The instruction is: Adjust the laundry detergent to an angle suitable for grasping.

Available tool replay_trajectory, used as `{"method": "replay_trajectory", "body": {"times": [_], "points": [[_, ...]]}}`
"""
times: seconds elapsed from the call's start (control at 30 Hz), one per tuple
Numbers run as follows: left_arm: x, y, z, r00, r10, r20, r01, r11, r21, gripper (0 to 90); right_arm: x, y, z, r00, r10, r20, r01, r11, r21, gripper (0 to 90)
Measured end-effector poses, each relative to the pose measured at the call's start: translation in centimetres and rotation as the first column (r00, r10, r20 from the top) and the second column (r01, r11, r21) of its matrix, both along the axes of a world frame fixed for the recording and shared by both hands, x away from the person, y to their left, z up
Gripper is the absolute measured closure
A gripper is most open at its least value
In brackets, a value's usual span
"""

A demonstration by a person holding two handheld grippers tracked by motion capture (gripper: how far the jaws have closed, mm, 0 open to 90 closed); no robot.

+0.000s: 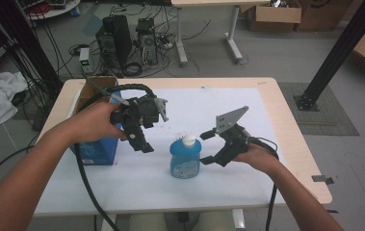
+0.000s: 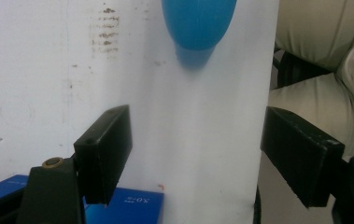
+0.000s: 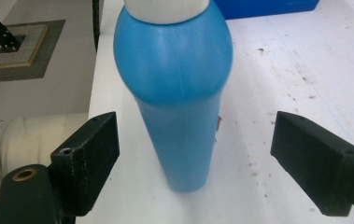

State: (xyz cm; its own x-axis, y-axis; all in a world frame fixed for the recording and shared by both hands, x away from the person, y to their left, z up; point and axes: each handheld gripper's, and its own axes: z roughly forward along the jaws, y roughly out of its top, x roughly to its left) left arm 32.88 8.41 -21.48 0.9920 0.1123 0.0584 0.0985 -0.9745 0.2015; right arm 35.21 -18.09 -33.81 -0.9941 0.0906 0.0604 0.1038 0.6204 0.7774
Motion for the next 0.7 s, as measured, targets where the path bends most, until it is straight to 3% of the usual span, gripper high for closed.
{"method": "replay_trajectory", "body": {"times": [0.23,0.43,0.7], "points": [[0.1,-0.1,0.0,1.0000,0.008,-0.001,-0.008,1.0000,0.000,25.2,-0.1,-2.2,0.9,0.9992,-0.039,0.012,0.039,0.999,-0.003,15.2],[0.2,-0.1,0.1,0.9999,0.013,-0.001,-0.013,0.9999,-0.001,24.8,0.0,-5.2,2.1,0.9963,-0.085,0.014,0.086,0.995,-0.057,15.8],[0.3,-0.1,0.1,0.9998,0.021,0.002,-0.021,0.9998,-0.003,24.6,0.4,-8.7,3.7,0.9868,-0.160,0.023,0.162,0.981,-0.103,15.3]]}}
